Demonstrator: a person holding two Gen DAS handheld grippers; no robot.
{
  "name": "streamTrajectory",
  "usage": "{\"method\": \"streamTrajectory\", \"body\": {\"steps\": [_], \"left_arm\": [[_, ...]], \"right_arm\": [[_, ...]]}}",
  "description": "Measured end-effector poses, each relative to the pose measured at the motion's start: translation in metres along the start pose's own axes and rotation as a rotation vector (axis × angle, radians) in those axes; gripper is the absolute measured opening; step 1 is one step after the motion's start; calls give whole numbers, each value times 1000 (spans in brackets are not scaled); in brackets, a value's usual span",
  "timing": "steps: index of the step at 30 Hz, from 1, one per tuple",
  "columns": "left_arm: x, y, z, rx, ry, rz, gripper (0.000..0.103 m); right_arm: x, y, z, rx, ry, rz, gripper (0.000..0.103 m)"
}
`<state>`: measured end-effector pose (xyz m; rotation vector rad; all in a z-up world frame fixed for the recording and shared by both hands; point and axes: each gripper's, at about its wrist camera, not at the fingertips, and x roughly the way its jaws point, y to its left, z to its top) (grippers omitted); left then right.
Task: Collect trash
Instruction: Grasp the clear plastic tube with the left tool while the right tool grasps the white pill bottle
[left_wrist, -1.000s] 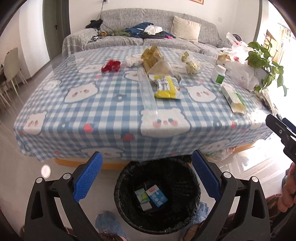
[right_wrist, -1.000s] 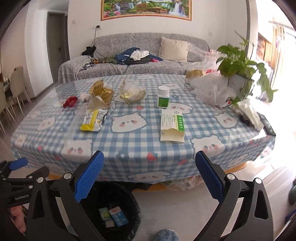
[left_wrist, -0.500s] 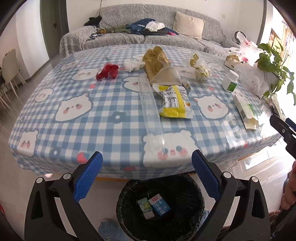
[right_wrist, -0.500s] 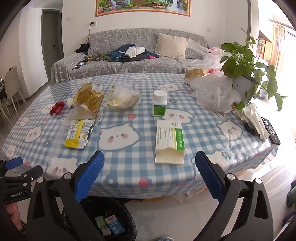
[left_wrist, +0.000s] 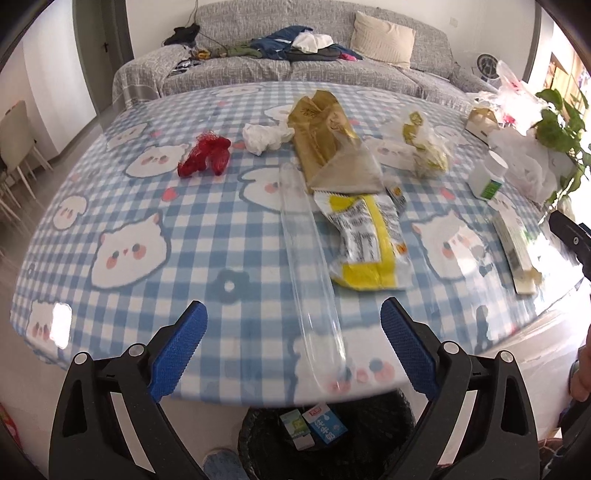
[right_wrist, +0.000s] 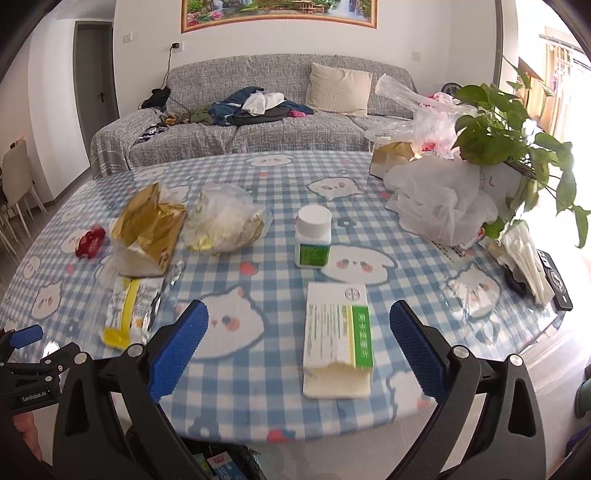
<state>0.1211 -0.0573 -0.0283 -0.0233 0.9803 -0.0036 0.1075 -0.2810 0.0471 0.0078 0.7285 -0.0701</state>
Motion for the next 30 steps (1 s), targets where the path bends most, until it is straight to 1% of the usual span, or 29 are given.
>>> {"method": "streamTrajectory", "body": {"steps": [6,8,11,14,17,20,21,25,29,30], "left_arm": [[23,8,24,-22,25,7,89],[30,10,31,-29,33,13,88],[46,12,41,-36,67,25,85],[57,13,46,-45,90,22,82],[66,14,51,-49,111,26,78],[73,16,54,-64,132,22,71],[75,16,55,-74,143,20,67],[75,16,55,-72,146,24,55],[74,18,57,-66,154,40,48],[74,18,57,-67,154,43,44]], "right_arm": [[28,3,21,-11,7,1,94],[39,4,27,-16,17,0,91],[57,5,39,-24,32,2,88],[74,0,49,-13,44,8,85],[91,-5,57,1,61,17,80],[105,-10,66,15,74,30,75],[108,-12,67,22,78,33,73],[125,-17,74,36,90,31,66],[141,-21,75,44,121,25,59],[143,-22,74,45,127,23,56]]}}
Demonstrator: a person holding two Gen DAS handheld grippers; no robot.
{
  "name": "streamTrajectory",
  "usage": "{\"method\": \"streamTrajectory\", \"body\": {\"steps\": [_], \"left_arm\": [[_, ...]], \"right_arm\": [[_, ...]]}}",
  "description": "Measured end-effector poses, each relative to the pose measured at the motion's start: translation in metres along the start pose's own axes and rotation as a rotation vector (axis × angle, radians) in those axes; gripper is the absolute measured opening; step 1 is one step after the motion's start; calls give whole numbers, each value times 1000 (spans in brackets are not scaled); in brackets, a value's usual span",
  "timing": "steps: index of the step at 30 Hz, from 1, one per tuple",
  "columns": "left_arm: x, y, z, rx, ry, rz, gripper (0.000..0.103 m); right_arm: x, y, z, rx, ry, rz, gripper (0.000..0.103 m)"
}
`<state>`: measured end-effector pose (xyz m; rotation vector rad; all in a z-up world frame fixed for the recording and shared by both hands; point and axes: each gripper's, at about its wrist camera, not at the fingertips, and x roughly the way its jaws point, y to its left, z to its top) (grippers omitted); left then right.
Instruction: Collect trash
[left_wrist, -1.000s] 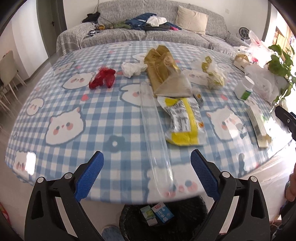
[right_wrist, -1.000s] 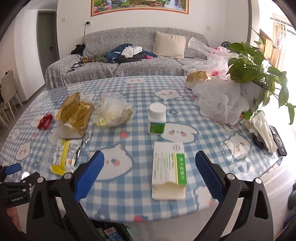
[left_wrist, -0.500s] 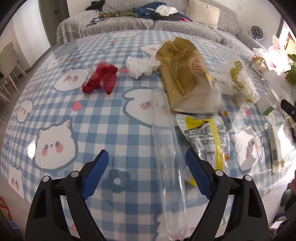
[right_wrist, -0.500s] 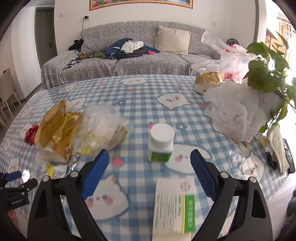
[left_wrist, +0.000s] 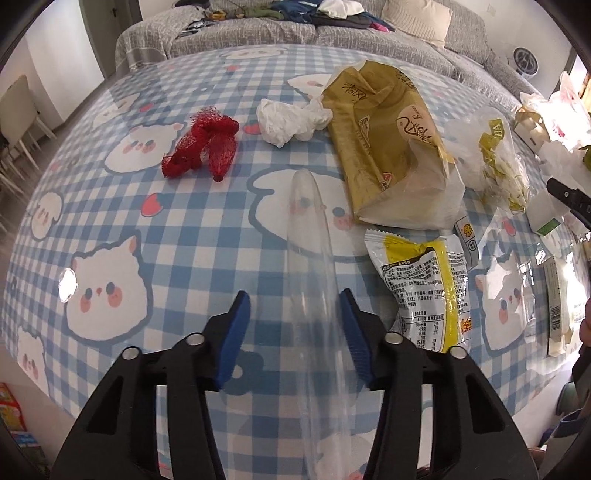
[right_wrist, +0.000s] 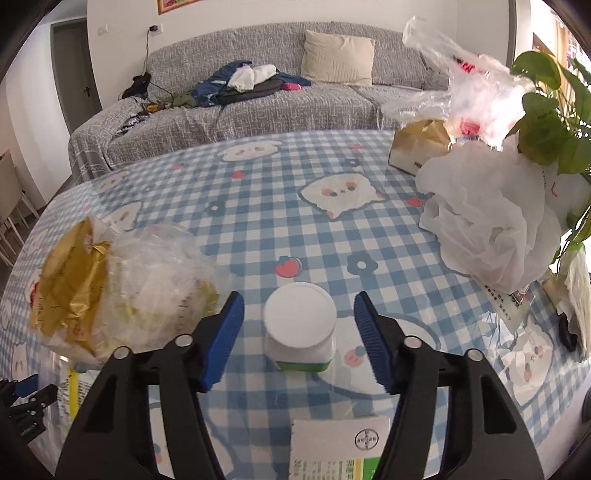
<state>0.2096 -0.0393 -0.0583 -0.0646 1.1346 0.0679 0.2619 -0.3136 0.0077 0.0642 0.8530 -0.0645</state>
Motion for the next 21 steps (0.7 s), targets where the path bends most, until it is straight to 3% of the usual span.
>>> {"method": "streamTrajectory", "body": {"steps": [4,6,21], "left_arm": [[-1,1,2,-3,-6,13,26],[-1,2,3,-3,-8,4,25],[-2,2,2,-2,-25,-22,24]], "right_arm": [[11,-1,0,2,23,-3,45],[13,1,0,-1,25,-7,39],[3,3,-1,-8,2,-33,39]]}}
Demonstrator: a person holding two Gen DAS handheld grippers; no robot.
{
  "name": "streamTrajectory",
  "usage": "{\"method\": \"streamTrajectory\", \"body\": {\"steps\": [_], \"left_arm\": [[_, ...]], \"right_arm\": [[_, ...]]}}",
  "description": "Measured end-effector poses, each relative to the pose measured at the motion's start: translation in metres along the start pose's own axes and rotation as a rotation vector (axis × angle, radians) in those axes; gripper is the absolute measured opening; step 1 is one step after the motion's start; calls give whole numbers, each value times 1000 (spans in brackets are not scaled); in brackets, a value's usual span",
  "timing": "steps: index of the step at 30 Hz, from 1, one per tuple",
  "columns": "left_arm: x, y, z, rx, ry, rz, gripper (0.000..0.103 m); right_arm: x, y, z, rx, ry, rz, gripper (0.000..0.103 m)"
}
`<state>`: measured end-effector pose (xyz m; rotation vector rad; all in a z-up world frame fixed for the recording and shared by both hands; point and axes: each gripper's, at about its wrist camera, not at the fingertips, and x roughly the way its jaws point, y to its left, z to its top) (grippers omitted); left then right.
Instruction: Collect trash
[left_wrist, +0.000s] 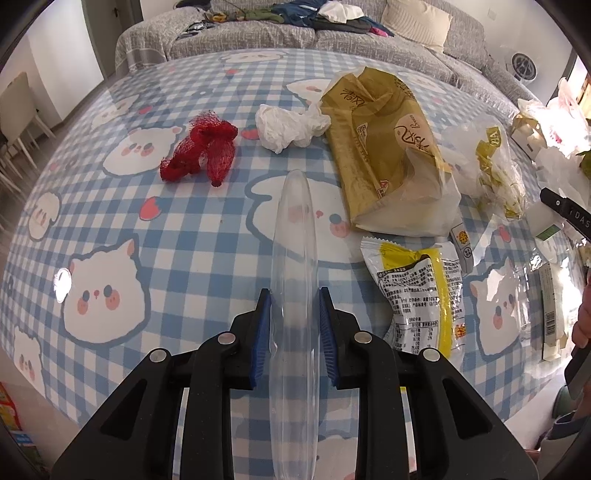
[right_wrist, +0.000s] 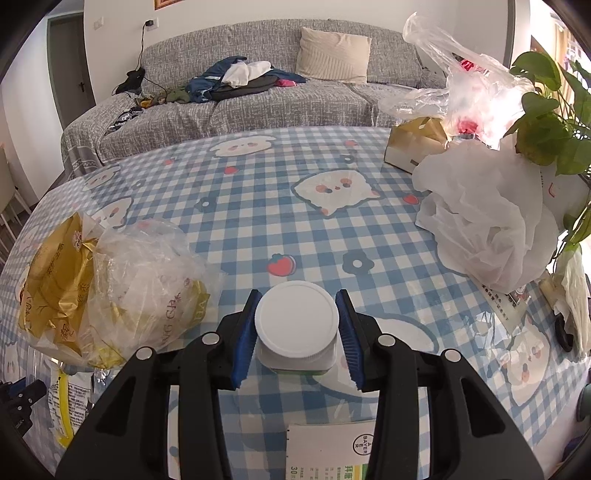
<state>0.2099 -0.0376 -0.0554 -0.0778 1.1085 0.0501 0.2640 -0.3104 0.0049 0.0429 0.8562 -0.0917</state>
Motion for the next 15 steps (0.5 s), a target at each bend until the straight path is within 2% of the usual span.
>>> {"method": "streamTrajectory", "body": {"steps": [15], "left_arm": [[-38,-6,-10,15,-46,-14,24]], "right_arm": [[-40,7,-3,-8,-36,8,39]]}}
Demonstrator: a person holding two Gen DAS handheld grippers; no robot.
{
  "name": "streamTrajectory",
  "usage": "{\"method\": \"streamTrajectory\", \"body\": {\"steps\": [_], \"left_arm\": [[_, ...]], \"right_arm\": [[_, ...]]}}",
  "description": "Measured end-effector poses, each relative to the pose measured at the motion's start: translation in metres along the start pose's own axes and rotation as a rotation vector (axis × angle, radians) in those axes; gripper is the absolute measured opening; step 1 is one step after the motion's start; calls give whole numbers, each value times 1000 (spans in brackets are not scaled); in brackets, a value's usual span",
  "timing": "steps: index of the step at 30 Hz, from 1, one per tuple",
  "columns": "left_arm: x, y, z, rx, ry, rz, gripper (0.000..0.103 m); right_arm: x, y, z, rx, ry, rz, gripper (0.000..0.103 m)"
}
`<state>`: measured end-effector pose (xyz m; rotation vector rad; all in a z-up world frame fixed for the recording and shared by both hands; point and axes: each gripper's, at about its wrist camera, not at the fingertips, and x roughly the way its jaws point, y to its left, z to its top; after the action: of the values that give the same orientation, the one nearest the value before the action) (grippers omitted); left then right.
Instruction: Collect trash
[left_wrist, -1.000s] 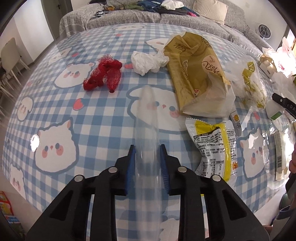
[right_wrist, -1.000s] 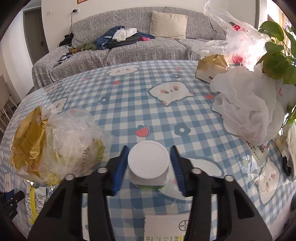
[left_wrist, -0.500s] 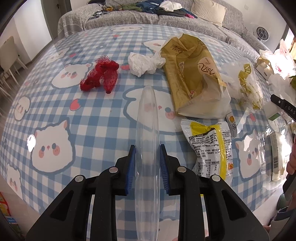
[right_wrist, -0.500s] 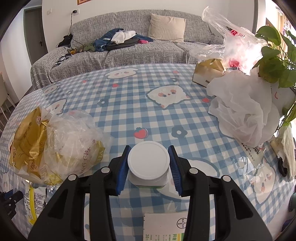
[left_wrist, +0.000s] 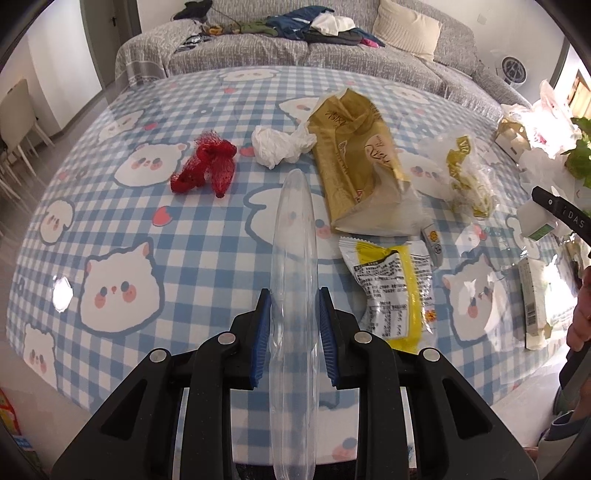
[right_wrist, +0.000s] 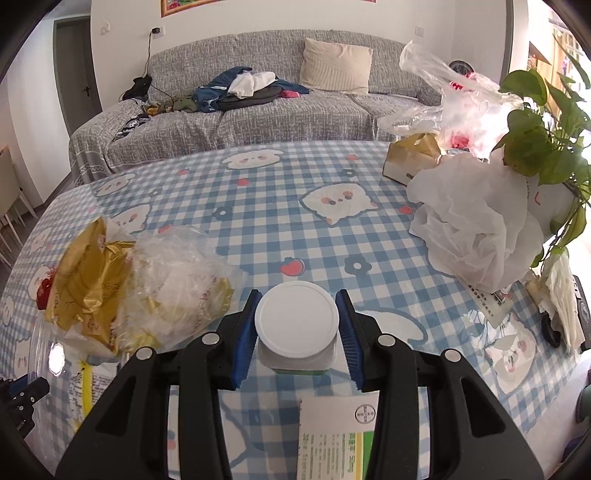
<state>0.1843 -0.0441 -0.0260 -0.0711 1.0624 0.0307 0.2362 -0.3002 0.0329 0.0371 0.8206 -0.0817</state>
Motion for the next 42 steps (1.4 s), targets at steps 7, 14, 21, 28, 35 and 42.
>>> {"method": "streamTrajectory", "body": {"steps": [7,14,21,28,35,42], "left_arm": [[-16,-2,-13,3,-11,-13,24],[-33,-5,-32,9,-25,-29,24],[-43,-3,-49,9,-27,-30,24],[-53,-1,-65,11,-34,-29,24],[-63,-3,-83,10,-38,-44,24],[-77,-9,-110,21,-44,-57,24]], "right_arm": [[-26,5,-11,0,-13,14,39],[-46,8,-27,0,-20,23,39],[-65,12,-45,-7,-24,32,39],[-80,15,-59,-18,-32,38,39],[-98,16,-78,-12,-28,68,39],[-125,18,-103,-26,-38,82,39]]}}
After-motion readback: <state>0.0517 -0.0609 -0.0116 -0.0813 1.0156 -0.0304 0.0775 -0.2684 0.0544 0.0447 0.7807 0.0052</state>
